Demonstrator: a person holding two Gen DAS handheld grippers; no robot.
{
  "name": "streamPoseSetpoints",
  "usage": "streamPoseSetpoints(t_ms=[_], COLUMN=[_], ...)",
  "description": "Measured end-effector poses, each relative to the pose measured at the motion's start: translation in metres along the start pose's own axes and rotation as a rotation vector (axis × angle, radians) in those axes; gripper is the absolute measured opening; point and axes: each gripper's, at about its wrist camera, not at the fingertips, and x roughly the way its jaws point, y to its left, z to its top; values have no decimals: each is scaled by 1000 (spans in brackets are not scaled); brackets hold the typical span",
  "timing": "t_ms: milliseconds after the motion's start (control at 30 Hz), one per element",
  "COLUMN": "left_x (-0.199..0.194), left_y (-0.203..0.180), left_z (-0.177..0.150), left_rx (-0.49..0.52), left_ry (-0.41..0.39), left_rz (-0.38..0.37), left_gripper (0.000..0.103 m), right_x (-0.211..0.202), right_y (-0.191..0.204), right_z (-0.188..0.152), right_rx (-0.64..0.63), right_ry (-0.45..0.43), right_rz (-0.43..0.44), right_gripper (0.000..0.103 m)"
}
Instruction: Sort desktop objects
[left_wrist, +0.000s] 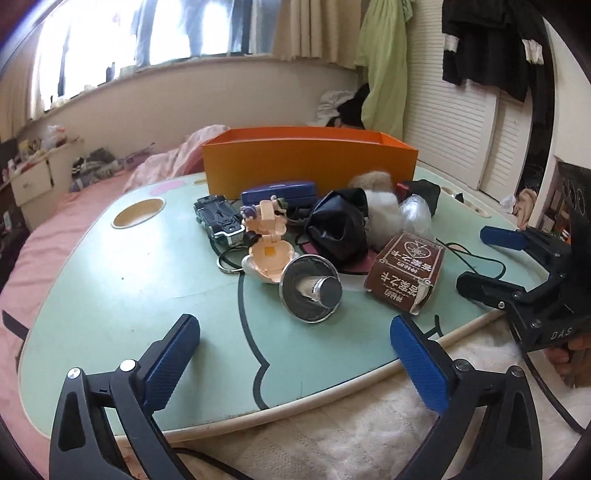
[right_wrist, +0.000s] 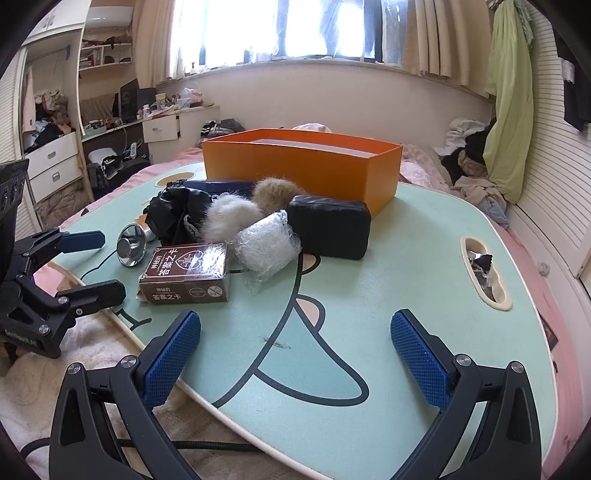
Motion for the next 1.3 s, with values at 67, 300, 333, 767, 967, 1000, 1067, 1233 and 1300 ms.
streamPoseSetpoints(t_ms=[67, 300, 333, 767, 967, 1000, 1067, 1233, 1300], left_x=[-1, -2, -1, 1, 2, 2, 2, 1, 1], left_y=[4, 4, 4, 2, 1, 2, 4, 8, 8], left_z=[-1, -1, -1, -1, -1, -1, -1, -2, -3], left_rx=[-8, -7, -6, -6, -9, -14, -28, -62, -64], left_ry=[-1, -1, -1, 0, 1, 2, 7, 11, 10], left_rz=[2, 4, 4, 6, 13, 17, 34, 93, 94], left_gripper=[103, 103, 103, 103, 103, 103, 103, 103, 103], right_x=[0, 0, 0, -1, -1, -1, -1, -2, -2], right_y=[1, 2, 2, 2, 3, 3, 3, 3, 3], right_z=[0, 0, 0, 0, 0, 0, 0, 0, 0], right_rx=[-2, 0, 0, 0, 1, 1, 1, 1, 0], right_ry=[1, 1, 1, 1, 0, 0, 0, 0, 0], right_rz=[-2, -2, -2, -3, -3, -3, -3, -2, -3], right_gripper=[102, 102, 102, 102, 102, 102, 102, 102, 102])
